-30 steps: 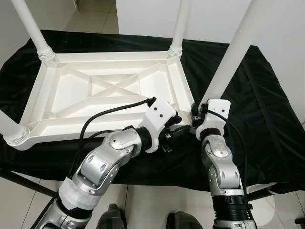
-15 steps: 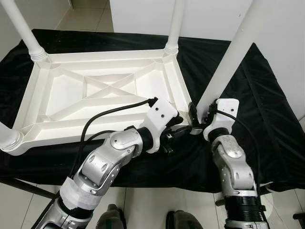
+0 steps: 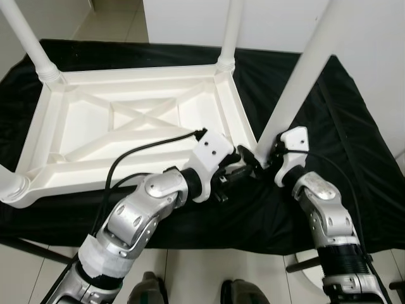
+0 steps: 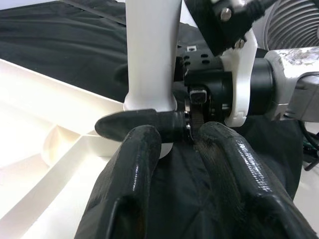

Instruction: Building children table

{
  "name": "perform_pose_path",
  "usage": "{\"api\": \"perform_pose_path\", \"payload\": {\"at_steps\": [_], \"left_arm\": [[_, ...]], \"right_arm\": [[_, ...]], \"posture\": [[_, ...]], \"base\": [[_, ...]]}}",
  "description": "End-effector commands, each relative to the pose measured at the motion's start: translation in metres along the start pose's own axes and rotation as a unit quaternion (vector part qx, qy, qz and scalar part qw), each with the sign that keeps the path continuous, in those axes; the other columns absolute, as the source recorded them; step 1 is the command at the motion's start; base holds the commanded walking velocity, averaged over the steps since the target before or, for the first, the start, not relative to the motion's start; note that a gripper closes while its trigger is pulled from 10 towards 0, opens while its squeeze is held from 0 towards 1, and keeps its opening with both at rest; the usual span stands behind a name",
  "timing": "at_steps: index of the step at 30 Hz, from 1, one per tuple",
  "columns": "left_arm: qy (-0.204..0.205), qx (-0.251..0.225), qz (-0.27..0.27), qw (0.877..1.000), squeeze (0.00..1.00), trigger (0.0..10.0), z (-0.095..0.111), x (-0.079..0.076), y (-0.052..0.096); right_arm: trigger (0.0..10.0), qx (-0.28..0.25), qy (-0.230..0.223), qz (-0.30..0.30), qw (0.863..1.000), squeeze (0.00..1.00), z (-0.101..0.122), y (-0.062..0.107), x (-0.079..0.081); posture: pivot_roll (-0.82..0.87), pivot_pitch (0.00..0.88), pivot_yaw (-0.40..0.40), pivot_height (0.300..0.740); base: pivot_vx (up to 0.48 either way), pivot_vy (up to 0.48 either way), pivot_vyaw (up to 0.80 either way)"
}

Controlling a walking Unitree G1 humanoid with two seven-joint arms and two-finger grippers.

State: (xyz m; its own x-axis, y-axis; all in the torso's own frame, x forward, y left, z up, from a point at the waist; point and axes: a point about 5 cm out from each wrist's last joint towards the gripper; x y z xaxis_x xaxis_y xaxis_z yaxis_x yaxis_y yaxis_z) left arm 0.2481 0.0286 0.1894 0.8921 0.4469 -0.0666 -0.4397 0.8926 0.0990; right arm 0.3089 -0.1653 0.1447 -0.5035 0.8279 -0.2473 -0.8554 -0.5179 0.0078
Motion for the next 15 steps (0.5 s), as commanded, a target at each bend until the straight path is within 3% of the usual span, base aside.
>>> {"api": "perform_pose_path", "payload": {"at_steps": [1, 2, 3, 4, 5, 15], "left_arm": [[0.000, 0.008, -0.002, 1.000, 0.00, 10.0, -0.0018, 0.0009, -0.0002], [0.000, 0.008, -0.002, 1.000, 0.00, 10.0, -0.0018, 0.0009, -0.0002], [-0.001, 0.009, -0.002, 1.000, 0.00, 10.0, -0.0017, 0.0012, -0.0001], [-0.001, 0.009, -0.002, 1.000, 0.00, 10.0, -0.0017, 0.0012, -0.0001], [-0.002, 0.009, -0.002, 1.000, 0.00, 10.0, -0.0012, 0.0011, 0.0000], [-0.002, 0.009, -0.004, 1.000, 0.00, 10.0, -0.0010, 0.0001, -0.0001]], "right_arm": [[10.0, 0.011, 0.004, 0.029, 1.000, 0.00, -0.0064, -0.0047, 0.0050], [10.0, 0.011, 0.004, 0.029, 1.000, 0.00, -0.0064, -0.0047, 0.0050], [1.1, 0.011, 0.005, 0.037, 0.999, 0.00, -0.0082, -0.0072, 0.0053], [1.1, 0.011, 0.005, 0.037, 0.999, 0.00, -0.0082, -0.0072, 0.0053], [0.0, 0.009, 0.007, 0.044, 0.999, 0.00, -0.0088, -0.0088, 0.0042], [0.0, 0.005, 0.012, 0.046, 0.999, 0.00, -0.0106, -0.0066, -0.0046]], "posture": [[-0.02, 0.080, 0.026, 0.740], [-0.02, 0.080, 0.026, 0.740], [-0.01, 0.078, 0.028, 0.740], [-0.01, 0.078, 0.028, 0.740], [-0.01, 0.076, 0.027, 0.740], [-0.01, 0.077, 0.019, 0.740]], "base": [[0.000, 0.000, 0.00], [0.000, 0.000, 0.00], [0.000, 0.000, 0.00], [0.000, 0.000, 0.00], [0.000, 0.000, 0.00], [0.000, 0.000, 0.00]]}}
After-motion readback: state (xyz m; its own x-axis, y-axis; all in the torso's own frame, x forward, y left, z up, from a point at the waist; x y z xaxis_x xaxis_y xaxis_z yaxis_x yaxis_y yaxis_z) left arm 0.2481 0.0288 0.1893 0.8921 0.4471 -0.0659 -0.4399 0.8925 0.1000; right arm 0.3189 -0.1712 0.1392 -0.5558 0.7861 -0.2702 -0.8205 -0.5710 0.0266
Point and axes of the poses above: a point about 5 cm out from each wrist's last joint towards the gripper, its own y axis pointing back from the gripper into the wrist, its own z axis along the axis of the wrist's last joint, x = y × z, and after that the axes turned 7 degrees about y, right-handed
